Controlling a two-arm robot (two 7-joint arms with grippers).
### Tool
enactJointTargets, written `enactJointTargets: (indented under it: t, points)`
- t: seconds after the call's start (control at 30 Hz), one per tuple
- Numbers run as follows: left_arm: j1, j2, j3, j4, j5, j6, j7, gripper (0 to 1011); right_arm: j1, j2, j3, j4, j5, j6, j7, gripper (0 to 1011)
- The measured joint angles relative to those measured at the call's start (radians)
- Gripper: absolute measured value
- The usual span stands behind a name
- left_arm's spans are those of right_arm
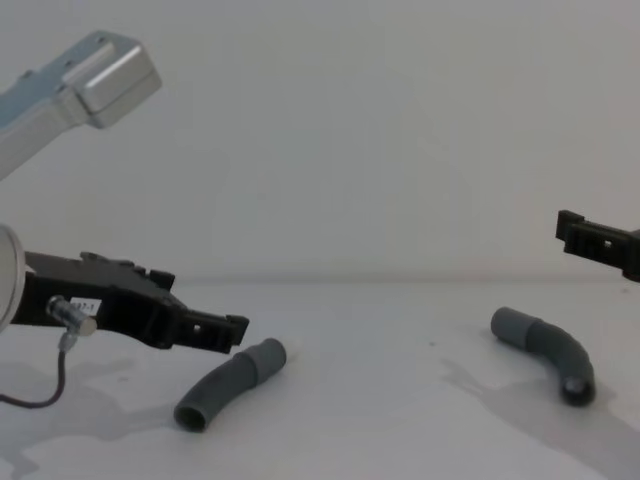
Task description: Use both hands to pick up one end of the pipe from the table, align the ends, and insert them.
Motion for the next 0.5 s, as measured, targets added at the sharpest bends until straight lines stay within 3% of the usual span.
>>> enactJointTargets:
  t: [0.5]
  points:
    - [-0.059,-0.022,0.007,0.044,-0.046,0.113,-0.069,1001,0.0,0.0,0.0,0.0,0.0,0.0,0.0,1004]
